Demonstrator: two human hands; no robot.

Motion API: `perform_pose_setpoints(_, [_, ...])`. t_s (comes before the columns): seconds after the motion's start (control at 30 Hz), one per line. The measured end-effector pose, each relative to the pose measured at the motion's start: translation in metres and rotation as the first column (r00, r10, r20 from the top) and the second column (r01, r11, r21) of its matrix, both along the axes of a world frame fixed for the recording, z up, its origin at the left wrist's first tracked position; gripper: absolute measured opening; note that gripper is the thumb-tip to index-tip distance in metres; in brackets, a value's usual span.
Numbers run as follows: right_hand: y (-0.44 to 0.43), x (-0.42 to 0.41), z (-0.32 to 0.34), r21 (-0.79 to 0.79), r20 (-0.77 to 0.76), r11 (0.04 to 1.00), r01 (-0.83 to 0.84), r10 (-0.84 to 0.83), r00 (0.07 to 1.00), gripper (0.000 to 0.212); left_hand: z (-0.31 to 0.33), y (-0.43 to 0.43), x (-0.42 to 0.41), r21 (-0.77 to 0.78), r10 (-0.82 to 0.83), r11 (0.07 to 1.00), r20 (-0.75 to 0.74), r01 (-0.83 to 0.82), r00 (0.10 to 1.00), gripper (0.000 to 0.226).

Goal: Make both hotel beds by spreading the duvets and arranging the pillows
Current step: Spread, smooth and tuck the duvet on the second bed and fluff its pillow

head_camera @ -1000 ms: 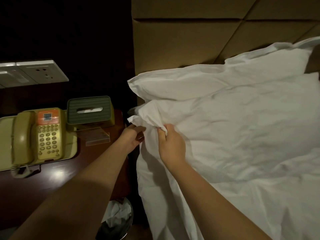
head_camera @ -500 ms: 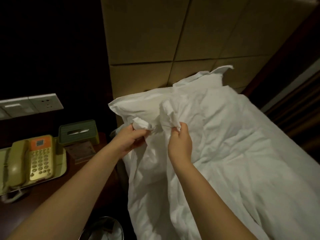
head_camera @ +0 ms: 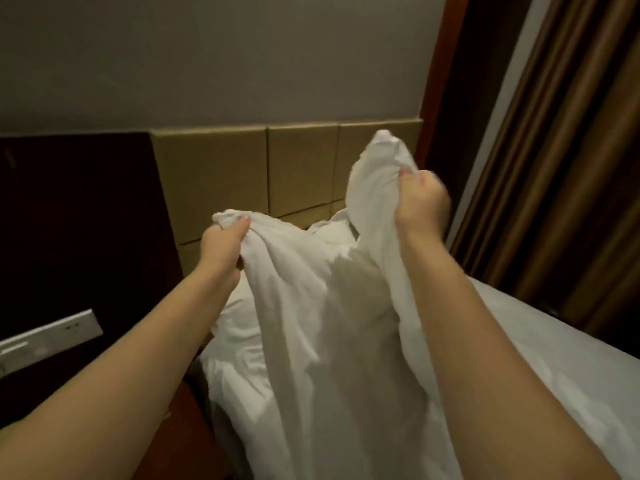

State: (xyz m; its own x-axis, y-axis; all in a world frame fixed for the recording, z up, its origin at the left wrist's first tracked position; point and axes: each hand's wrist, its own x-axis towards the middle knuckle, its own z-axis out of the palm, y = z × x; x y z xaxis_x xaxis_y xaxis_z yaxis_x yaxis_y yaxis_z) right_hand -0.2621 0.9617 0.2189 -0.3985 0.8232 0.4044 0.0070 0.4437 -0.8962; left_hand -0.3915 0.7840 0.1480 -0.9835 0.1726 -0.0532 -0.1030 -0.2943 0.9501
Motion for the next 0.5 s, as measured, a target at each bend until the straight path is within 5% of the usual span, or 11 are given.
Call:
perform_pose_setpoints(0.07, [-0.035,-0.009,-0.006,0.134,0.200,0.984,-0.120,0.092,0.975,0.031,0.015,0.011,0.007,0.100,-0.092,0.991,0.030,0.089,0.995,0.017])
perform_pose_setpoints(0.17, [-0.107,-0.027,-0.050,0.117,0.423,0.929,-0.352,0.274,0.864,0.021,0.003,0.013,0.021,-0.017,-0.185,0.983,-0.051,0.185,0.981,0.008])
perform_pose_setpoints(0.37, [-0.183,-0.054,-0.119,-0.006,0.501,0.956,-0.294,0.257,0.827,0.018,-0.055,-0.045,0.008,-0.087,-0.230,0.967,0.119,0.241,0.966,0.013])
perform_pose_setpoints(0.5, [-0.200,-0.063,-0.135,0.007,0.507,0.987,-0.162,0.136,0.851,0.020,-0.068,-0.056,0.003,-0.167,-0.349,0.919,0.080,0.358,0.934,0.018])
